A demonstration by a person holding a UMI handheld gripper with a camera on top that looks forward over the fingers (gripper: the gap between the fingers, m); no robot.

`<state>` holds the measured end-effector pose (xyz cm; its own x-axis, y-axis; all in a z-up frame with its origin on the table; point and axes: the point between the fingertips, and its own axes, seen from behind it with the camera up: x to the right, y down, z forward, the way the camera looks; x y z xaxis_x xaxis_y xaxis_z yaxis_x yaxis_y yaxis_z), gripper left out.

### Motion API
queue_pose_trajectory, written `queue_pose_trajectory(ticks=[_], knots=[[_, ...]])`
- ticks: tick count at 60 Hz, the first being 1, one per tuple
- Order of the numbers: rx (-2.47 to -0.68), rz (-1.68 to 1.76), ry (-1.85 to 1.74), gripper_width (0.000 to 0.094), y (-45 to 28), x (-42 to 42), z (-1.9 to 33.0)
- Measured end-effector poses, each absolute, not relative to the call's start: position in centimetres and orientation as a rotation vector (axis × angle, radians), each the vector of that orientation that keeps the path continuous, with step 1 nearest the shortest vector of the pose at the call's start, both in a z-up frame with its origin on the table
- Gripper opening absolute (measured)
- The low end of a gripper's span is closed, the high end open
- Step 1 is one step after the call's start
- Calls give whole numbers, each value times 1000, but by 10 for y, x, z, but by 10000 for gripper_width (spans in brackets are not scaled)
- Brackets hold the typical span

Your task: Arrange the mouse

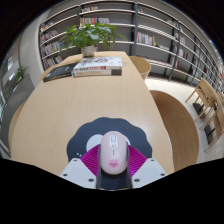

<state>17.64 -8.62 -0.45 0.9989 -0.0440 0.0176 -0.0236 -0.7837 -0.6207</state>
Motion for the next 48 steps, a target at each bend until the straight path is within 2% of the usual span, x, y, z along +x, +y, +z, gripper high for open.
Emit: queue_pose_trajectory(ticks=[12,17,20,26,40,48], knots=[[-2470,-39,69,462,-87,178,-9],[-2490,-116,34,643,-92,185,-7],[-2496,-122,16,704,-91,182,3],[-2431,-97,18,703,-80,165,43],[-2258,-64,24,699,-100,112,165],[-2198,-44,25,698,-129,78,211]])
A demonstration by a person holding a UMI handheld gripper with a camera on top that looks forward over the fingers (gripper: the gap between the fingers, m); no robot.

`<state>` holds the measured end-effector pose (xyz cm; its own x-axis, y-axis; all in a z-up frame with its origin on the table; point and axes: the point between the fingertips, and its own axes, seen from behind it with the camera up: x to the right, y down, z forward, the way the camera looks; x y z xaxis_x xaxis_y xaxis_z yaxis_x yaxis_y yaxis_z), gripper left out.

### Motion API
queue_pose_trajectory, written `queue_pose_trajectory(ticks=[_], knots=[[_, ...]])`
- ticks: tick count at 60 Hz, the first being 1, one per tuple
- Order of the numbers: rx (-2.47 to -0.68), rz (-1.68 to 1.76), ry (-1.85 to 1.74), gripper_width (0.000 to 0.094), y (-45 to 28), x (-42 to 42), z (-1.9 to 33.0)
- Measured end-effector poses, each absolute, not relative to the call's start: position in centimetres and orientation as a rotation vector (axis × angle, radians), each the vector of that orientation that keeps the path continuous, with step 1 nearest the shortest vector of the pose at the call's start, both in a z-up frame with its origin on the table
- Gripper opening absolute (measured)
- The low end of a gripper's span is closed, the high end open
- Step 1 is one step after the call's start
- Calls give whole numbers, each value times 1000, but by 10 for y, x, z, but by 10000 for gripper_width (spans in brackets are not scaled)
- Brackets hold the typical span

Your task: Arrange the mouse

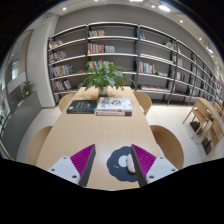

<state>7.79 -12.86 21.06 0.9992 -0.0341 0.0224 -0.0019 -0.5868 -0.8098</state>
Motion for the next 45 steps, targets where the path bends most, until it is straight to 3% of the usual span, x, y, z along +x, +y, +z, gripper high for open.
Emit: queue_pose_trajectory(ticks=[11,45], knots=[[-2171,-29,16,697,-168,37,236],[-2179,-16,-28,699,-249,-32,236]])
